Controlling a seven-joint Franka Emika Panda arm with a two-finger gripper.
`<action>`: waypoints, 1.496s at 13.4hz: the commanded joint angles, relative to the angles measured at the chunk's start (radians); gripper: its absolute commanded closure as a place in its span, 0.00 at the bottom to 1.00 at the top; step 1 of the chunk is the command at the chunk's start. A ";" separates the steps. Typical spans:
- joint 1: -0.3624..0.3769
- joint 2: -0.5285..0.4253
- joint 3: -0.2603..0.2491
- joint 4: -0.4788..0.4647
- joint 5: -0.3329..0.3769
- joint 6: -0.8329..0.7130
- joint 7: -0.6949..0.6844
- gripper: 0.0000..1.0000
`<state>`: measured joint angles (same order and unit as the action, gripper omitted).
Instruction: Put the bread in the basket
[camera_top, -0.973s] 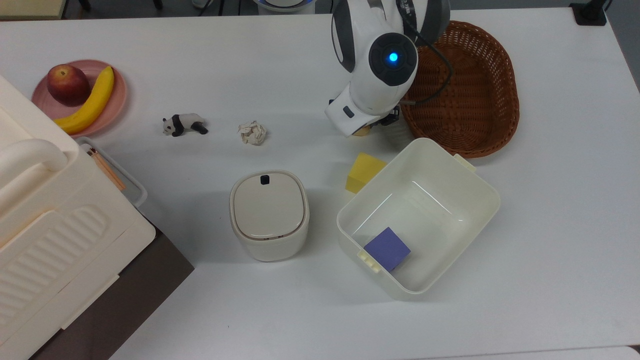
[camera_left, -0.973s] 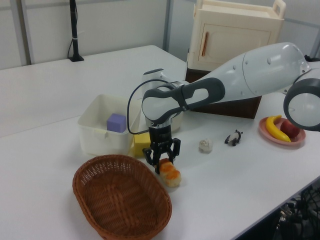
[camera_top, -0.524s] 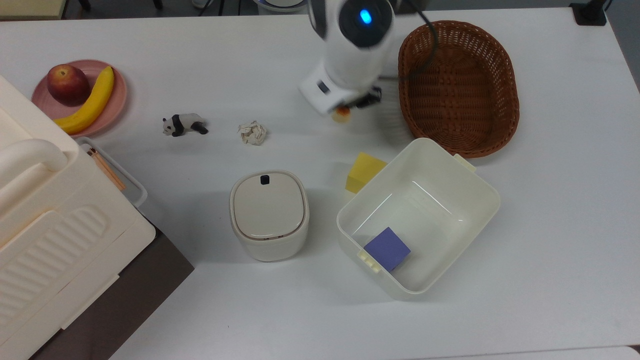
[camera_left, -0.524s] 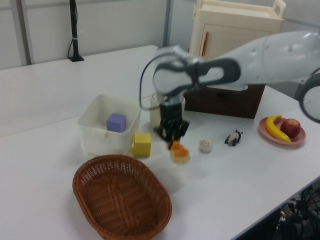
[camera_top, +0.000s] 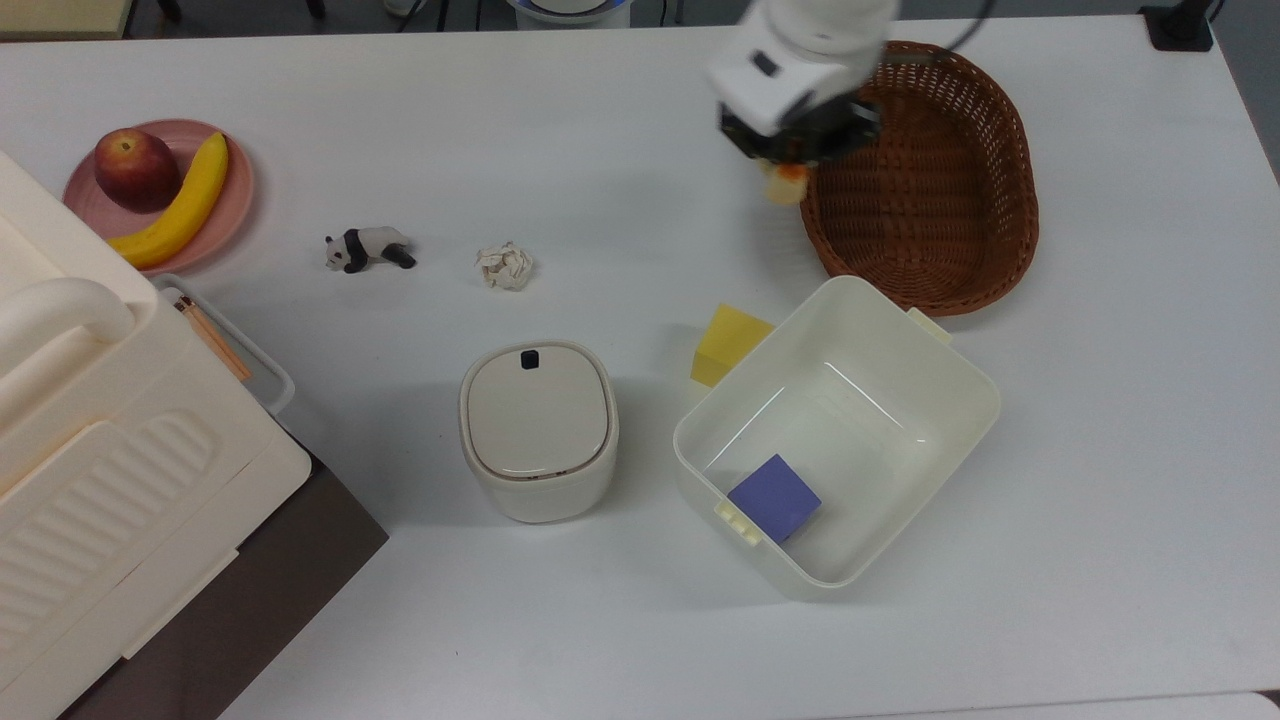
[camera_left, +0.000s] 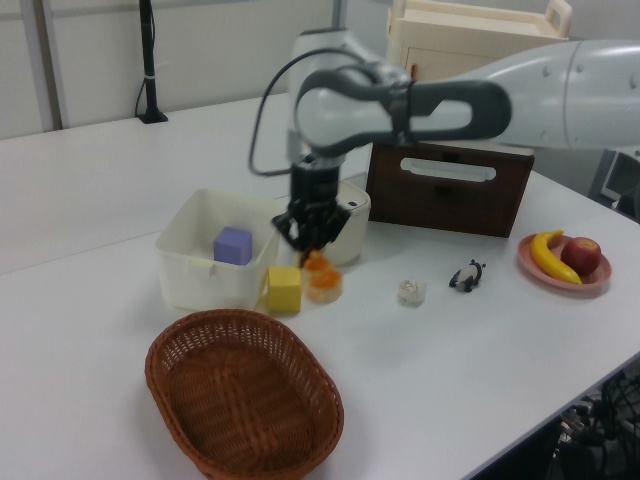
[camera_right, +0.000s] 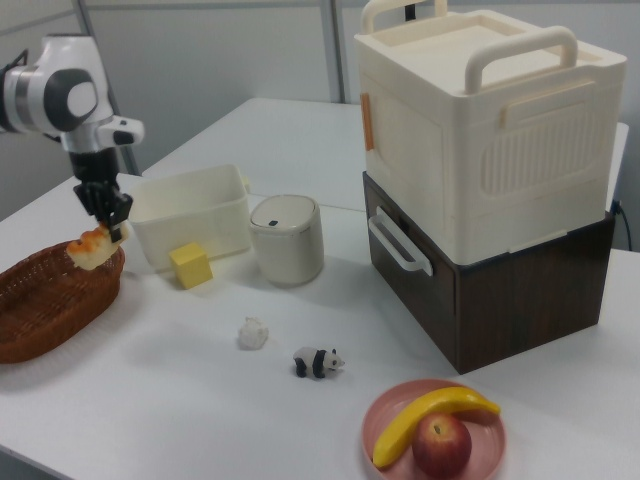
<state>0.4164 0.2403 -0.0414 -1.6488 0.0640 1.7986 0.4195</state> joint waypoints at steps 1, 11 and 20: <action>0.076 0.054 -0.009 0.006 0.017 0.079 0.071 0.73; 0.116 -0.002 -0.032 0.011 -0.039 -0.013 0.070 0.00; -0.319 -0.131 -0.037 0.021 -0.099 -0.065 -0.199 0.00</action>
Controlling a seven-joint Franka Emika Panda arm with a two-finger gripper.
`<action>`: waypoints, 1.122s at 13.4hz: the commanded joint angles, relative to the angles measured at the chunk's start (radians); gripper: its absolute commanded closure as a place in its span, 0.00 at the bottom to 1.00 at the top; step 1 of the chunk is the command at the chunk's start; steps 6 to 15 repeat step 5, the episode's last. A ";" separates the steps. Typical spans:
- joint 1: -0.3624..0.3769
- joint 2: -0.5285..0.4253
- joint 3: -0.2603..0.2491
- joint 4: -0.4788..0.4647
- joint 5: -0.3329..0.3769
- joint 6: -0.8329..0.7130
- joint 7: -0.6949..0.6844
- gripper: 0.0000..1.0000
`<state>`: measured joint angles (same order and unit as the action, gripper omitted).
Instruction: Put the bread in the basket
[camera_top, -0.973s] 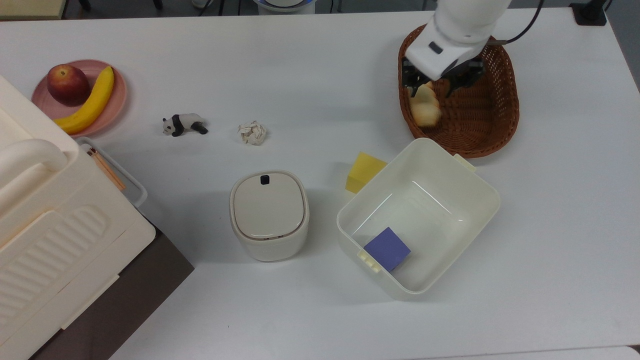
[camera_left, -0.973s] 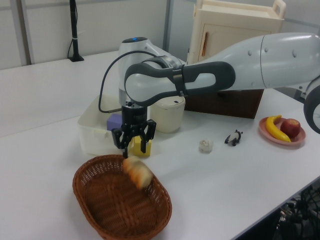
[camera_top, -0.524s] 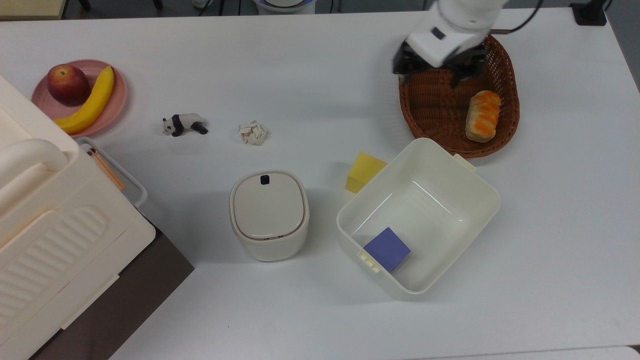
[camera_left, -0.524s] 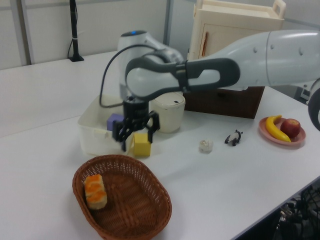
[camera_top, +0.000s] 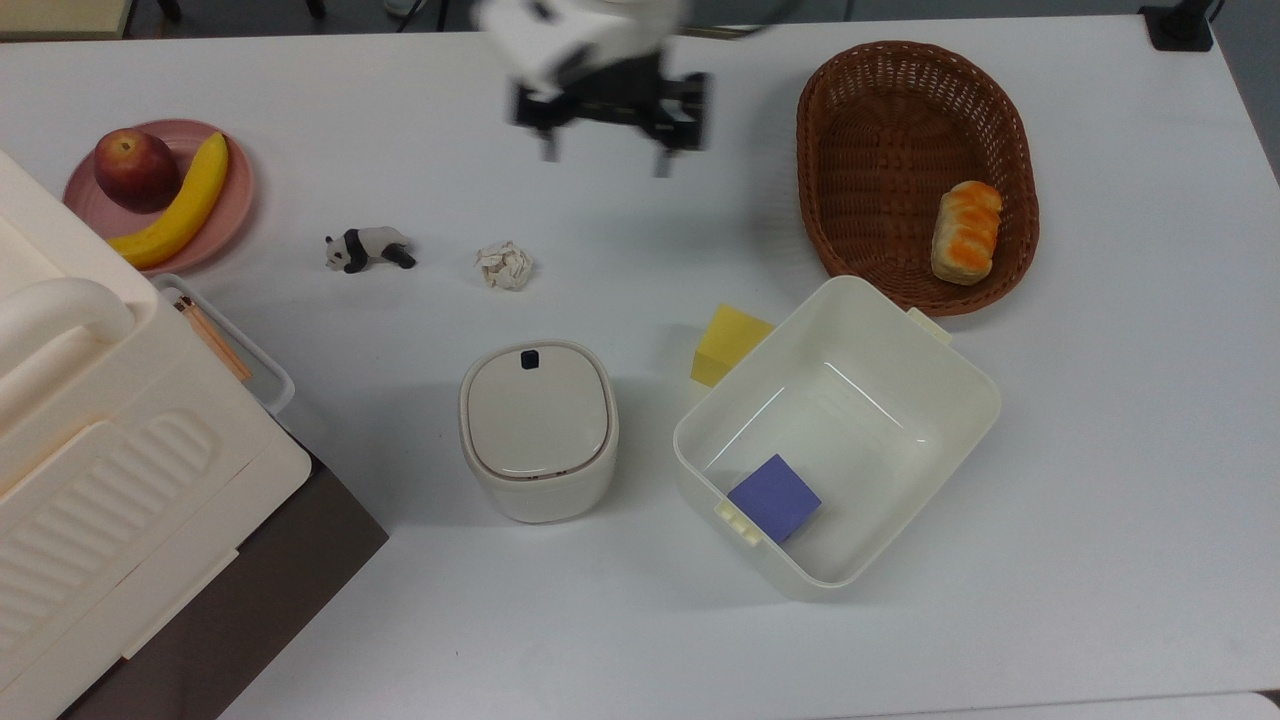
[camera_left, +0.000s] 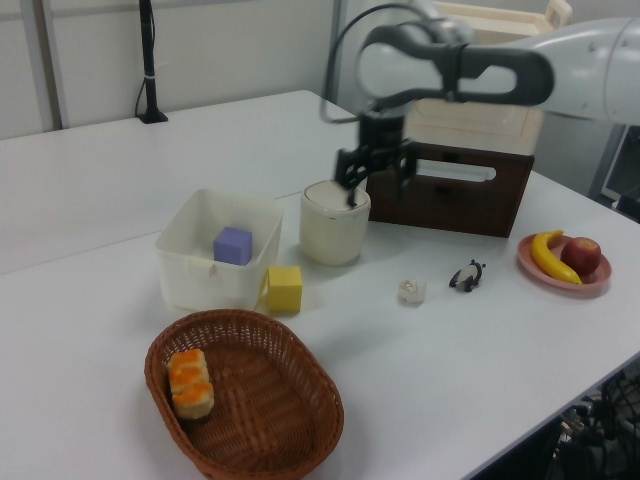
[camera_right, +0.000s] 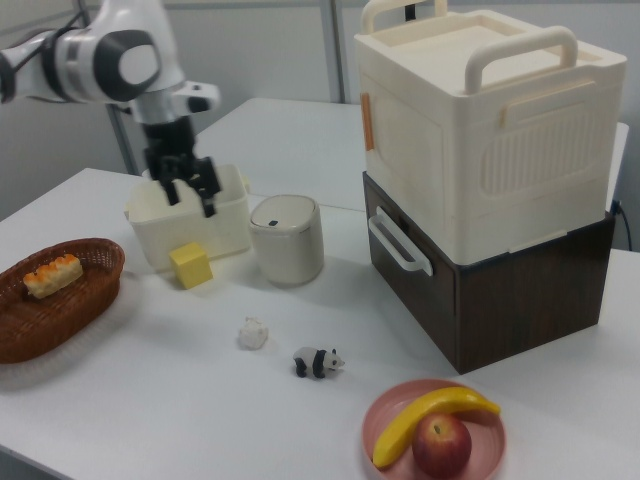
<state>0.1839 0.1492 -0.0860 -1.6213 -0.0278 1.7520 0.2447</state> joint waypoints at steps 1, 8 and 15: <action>-0.113 -0.048 0.008 0.001 -0.006 -0.019 -0.024 0.00; -0.146 -0.053 0.009 0.006 -0.004 -0.029 -0.013 0.00; -0.146 -0.053 0.009 0.006 -0.004 -0.029 -0.013 0.00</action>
